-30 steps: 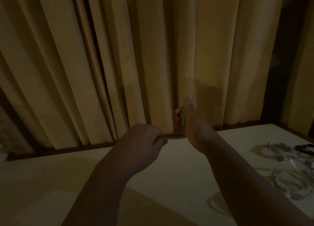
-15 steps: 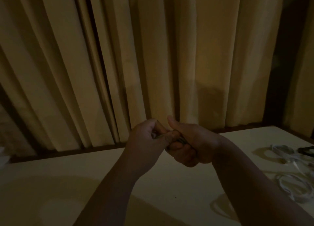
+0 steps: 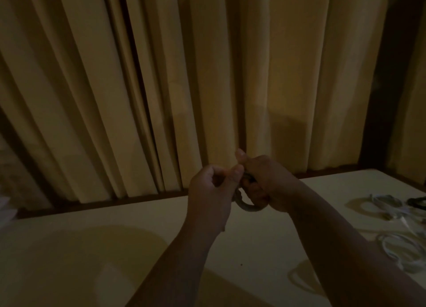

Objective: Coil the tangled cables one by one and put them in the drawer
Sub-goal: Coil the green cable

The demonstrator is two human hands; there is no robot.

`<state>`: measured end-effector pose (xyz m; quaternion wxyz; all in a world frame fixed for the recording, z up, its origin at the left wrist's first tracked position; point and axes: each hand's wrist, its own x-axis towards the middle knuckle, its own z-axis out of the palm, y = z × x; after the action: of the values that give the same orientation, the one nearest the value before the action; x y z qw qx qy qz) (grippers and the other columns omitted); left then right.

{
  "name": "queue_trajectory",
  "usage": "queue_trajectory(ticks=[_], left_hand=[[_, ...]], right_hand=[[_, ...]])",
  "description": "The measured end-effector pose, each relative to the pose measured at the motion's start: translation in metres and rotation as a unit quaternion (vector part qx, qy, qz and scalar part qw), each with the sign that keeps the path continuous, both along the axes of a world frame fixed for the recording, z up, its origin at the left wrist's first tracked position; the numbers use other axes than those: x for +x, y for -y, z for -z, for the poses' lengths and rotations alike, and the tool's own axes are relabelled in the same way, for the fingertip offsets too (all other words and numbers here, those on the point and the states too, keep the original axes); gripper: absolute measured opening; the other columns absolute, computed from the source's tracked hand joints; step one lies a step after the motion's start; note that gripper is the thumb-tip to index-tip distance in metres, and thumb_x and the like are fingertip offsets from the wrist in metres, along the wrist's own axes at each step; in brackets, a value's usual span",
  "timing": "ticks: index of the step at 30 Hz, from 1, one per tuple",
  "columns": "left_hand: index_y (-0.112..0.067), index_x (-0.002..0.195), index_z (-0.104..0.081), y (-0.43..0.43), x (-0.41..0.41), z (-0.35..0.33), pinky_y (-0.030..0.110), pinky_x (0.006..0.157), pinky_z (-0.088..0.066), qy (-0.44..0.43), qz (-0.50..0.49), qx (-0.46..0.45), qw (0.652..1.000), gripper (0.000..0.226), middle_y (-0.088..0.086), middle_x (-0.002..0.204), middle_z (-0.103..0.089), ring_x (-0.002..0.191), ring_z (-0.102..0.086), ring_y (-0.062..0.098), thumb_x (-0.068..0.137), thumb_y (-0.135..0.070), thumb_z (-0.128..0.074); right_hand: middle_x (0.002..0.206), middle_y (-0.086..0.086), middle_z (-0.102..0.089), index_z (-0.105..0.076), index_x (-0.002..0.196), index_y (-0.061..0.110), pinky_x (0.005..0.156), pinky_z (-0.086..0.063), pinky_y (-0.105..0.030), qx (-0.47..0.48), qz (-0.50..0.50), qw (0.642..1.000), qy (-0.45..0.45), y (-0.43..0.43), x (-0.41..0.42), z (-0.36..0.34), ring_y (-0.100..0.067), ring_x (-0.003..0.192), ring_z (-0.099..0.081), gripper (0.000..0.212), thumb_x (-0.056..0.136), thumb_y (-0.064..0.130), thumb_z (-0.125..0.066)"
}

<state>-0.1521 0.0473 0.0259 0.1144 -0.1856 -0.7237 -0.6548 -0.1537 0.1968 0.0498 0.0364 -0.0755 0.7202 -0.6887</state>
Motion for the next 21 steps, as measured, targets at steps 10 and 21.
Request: queue_trajectory(ticks=[10, 21], left_hand=[[-0.007, 0.103, -0.072, 0.024, -0.011, -0.021, 0.024, 0.044, -0.047, 0.07, 0.069, 0.119, 0.988, 0.022, 0.018, 0.094, -0.075, 0.08, -0.068, 0.038, 0.098, 0.002, -0.053], [-0.004, 0.095, -0.075, 0.025, -0.017, -0.017, 0.04, 0.068, -0.061, 0.027, 0.023, 0.136, 0.99, 0.023, 0.015, 0.088, -0.076, 0.078, -0.074, 0.029, 0.088, 0.011, -0.059]], right_hand=[[0.073, 0.001, -0.054, -0.064, 0.094, 0.01, 0.067, -0.045, -0.029, 0.07, 0.028, 0.99, -0.12, 0.0, 0.0, -0.005, -0.013, 0.067, -0.048, 0.027, 0.107, 0.022, -0.044], [0.074, 0.013, -0.068, -0.068, 0.086, 0.027, 0.074, -0.049, -0.031, 0.042, 0.025, 0.979, -0.197, 0.027, 0.005, -0.006, -0.005, 0.075, -0.064, 0.034, 0.108, 0.025, -0.042]])
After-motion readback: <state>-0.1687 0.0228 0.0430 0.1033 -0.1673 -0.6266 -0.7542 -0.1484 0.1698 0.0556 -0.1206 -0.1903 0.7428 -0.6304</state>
